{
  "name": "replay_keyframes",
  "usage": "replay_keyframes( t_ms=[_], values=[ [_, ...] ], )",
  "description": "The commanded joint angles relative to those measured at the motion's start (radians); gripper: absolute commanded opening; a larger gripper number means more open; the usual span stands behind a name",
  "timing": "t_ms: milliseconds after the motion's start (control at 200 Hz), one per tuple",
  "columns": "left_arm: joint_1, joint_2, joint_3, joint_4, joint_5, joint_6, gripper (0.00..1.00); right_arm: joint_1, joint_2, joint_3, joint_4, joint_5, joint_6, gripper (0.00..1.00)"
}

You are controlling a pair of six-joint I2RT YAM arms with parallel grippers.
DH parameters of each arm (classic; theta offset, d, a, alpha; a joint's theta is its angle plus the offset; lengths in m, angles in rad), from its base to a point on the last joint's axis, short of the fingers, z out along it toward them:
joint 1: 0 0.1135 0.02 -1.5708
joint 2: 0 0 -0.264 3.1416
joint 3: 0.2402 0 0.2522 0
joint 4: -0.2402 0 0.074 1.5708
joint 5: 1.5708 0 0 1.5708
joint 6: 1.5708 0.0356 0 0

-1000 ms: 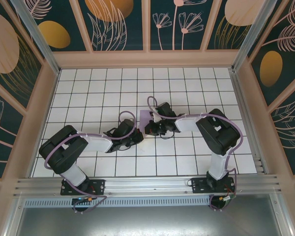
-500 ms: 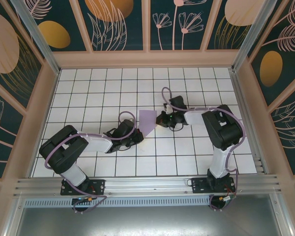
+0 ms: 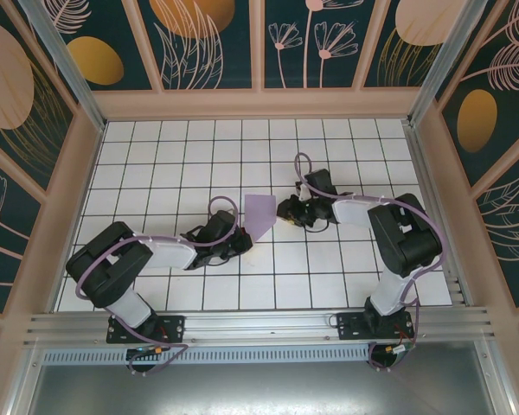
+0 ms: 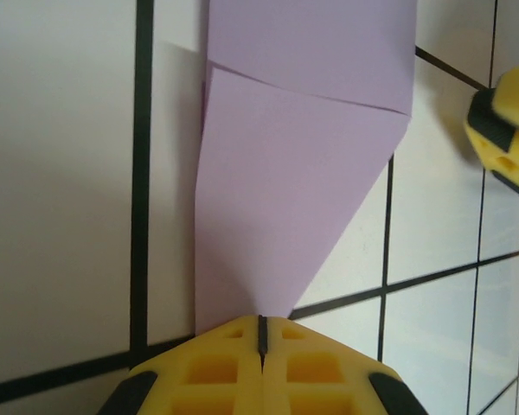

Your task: Fold a paper plane with a square sheet of paper (pick it up from the middle)

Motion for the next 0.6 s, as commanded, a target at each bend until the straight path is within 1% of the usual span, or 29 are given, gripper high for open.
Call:
replay_keyframes(
  t_ms=[0, 75, 175, 290, 595],
  values=[
    [-0.001, -0.063, 0.027, -0.018, 0.019, 0.034, 0.10, 0.015, -0.002, -0.006, 0.004, -0.021, 0.031, 0.32],
    [0.000, -0.079, 0.059, -0.039, -0.013, 0.048, 0.16, 0.022, 0.004, -0.001, 0.003, -0.021, 0.034, 0.33],
    [-0.001, -0.071, 0.092, -0.073, -0.075, 0.064, 0.17, 0.028, 0.008, 0.000, 0.006, -0.021, 0.041, 0.34],
    [0.000, -0.034, 0.132, -0.118, -0.139, 0.080, 0.15, 0.033, 0.019, 0.005, 0.004, -0.021, 0.047, 0.35],
    [0.000, 0.078, 0.208, -0.193, -0.224, 0.091, 0.09, 0.038, 0.047, 0.023, -0.005, -0.019, 0.056, 0.37]
  ],
)
